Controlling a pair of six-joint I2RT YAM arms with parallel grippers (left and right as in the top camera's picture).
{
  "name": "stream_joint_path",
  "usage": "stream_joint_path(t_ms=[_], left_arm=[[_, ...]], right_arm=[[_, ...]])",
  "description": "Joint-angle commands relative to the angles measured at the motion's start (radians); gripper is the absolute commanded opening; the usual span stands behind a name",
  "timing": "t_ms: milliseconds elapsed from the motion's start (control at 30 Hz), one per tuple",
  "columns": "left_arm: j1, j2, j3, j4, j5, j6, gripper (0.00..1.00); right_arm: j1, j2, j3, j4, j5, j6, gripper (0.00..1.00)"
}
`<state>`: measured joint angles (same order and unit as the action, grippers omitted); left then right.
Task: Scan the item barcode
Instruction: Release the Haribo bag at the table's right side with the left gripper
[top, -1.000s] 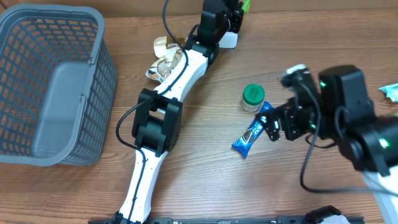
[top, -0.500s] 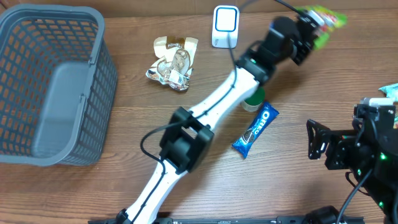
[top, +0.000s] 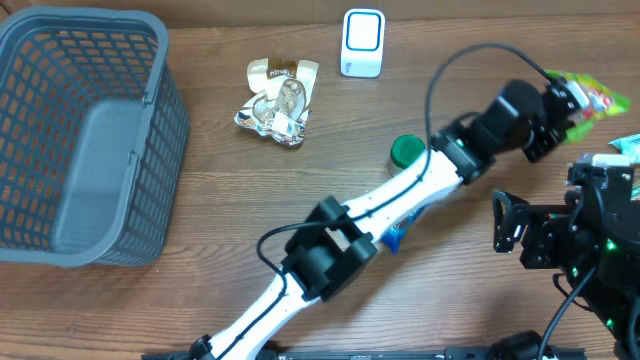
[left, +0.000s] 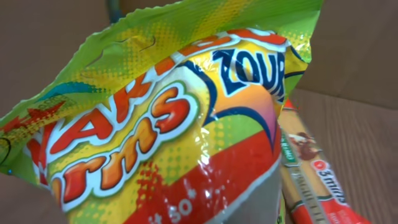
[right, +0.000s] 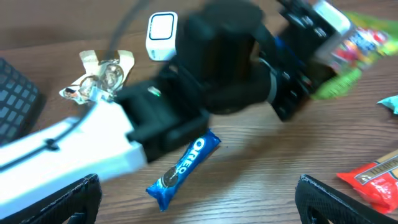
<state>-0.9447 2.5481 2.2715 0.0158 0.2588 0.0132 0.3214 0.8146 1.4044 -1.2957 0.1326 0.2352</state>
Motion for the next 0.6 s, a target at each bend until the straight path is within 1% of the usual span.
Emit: stream_joint_path(t_ms=[0,100,300,500,533,567], left_arm=[[-0.015,0.070,0.030,0.055,0.013,-0.084,0.04],[-0.029,0.098,0.030,0.102,0.012,-0.127,0.04],[-0.056,0.124,0.030,0.100,-0.008,-0.087,0.04],[-0.058,0.130,0.030,0.101,-0.011,-0.087,0.04],[-0.058,0.130,0.030,0.105,-0.016,-0.088,0.06],[-0.058,0.130,0.030,0.105,-0.024,-0.088,0.27]], right_arm=[[0.003,-0.005,0.002,0.006,-0.014,0.008,1.00],[0.003,-0.005,0.002,0.007,-0.015,0.008,1.00],[0.003,-0.005,0.002,0.023,-0.050,0.001,1.00],[0.003,-0.005,0.002,0.028,-0.063,0.001,1.00],[0.003,-0.005,0.002,0.028,-0.068,0.000,1.00],[0.003,-0.005,0.002,0.028,-0.068,0.000,1.00]])
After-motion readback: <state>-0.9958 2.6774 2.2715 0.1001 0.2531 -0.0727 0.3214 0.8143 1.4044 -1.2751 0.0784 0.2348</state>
